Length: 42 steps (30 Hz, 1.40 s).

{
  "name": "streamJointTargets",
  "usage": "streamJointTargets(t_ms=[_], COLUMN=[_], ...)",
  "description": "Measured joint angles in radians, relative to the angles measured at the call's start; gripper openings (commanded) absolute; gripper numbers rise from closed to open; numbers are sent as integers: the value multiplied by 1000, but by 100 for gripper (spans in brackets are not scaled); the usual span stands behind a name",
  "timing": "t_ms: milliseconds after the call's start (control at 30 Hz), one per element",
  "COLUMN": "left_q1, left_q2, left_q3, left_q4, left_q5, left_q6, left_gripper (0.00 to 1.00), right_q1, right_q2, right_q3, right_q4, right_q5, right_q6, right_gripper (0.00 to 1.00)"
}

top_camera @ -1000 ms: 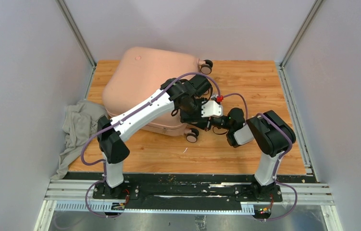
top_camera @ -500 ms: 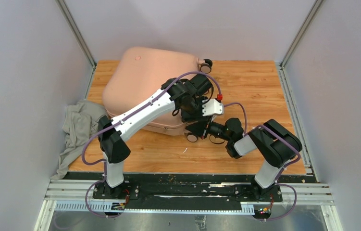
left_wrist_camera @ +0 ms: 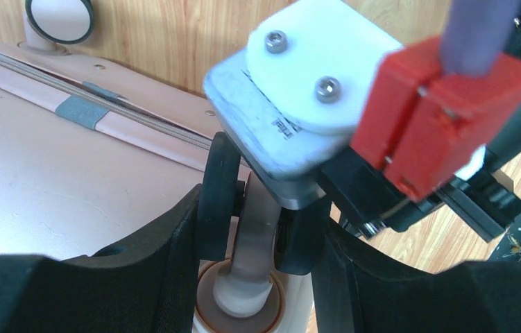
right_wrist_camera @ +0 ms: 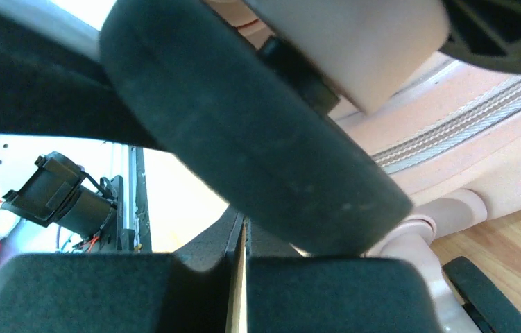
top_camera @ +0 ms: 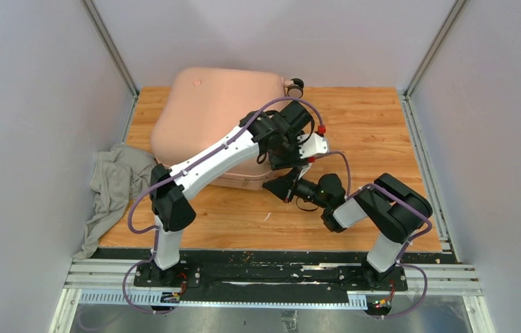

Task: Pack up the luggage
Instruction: Zip the luggage at the corner of the board.

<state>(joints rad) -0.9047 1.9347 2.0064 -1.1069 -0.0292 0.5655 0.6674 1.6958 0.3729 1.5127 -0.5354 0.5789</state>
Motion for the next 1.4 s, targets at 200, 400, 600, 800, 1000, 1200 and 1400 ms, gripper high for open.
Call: streamJointTargets(t_ms=[200, 400, 600, 800, 1000, 1200, 1400], left_q1=[7, 14, 22, 25, 25, 29, 30], left_q2=[54, 56, 59, 69, 70, 70, 70], left_q3=[78, 86, 98, 116, 114, 109, 108], left_q4=[-32, -40, -61, -61, 32, 88, 88], left_q5=[-1, 11, 24, 33, 30, 29, 44], left_q6=[-37, -50, -66, -91, -130, -154, -159], left_gripper=[0, 0, 0, 0, 0, 0, 0], right_q1=[34, 66, 98, 106, 82, 7, -38], right_q2=[29, 61, 71, 25, -110, -208, -205], right_q3=[8, 25, 32, -3, -140, -268, -207], right_q4=[18, 37, 41, 21, 24, 28, 29], right_q5=[71, 141, 200, 242, 233, 312, 332], right_q6=[5, 23, 38, 42, 43, 58, 102], right_gripper=[0, 0, 0, 7, 45, 27, 43])
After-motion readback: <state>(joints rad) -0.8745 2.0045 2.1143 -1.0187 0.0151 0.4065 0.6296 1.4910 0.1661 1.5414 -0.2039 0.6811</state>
